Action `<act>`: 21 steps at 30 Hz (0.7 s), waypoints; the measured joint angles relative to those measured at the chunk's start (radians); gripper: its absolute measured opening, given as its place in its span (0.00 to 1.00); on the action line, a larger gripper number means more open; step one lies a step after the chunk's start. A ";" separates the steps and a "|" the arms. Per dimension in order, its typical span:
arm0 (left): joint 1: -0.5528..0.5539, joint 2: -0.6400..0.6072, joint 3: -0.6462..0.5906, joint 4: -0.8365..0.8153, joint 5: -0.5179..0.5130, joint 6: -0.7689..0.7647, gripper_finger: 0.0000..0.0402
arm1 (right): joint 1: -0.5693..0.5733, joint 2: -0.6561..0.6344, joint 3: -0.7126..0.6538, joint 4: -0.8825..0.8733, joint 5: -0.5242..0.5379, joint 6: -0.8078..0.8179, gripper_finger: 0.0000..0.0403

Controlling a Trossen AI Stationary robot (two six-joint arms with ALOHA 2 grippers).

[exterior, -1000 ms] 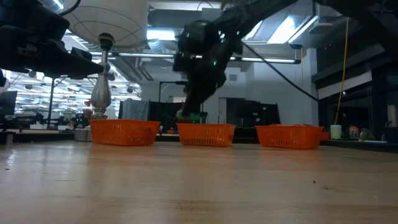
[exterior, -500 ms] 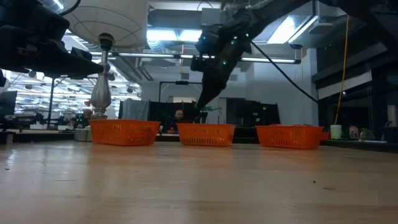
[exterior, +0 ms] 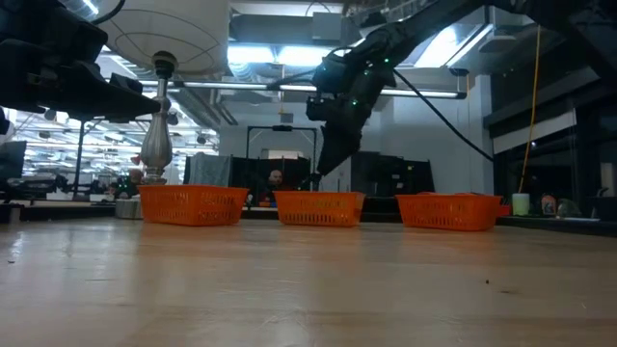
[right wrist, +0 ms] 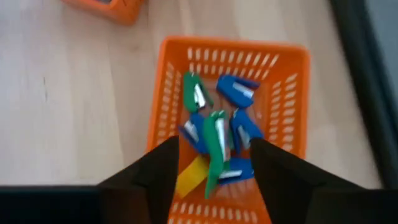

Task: Pick and place Stapler, Stapler remover, tape
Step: Return to Home Position

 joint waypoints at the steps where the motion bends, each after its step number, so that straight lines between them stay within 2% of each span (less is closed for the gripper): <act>1: 0.000 0.000 0.000 0.000 0.000 0.000 0.19 | 0.000 0.000 0.000 -0.015 -0.001 0.002 0.52; 7: 0.000 0.000 0.000 0.000 0.001 0.000 0.20 | 0.037 0.000 0.000 -0.119 -0.038 0.100 0.61; 15: 0.000 0.000 0.000 0.000 0.002 0.000 0.19 | 0.173 0.000 -0.006 -0.166 -0.038 0.087 0.59; 18: 0.000 0.000 0.000 0.000 0.002 0.000 0.20 | 0.231 -0.026 -0.085 -0.123 -0.038 0.076 0.58; 21: 0.000 0.000 0.000 0.000 0.002 0.000 0.20 | 0.286 -0.106 -0.231 -0.019 -0.038 0.102 0.57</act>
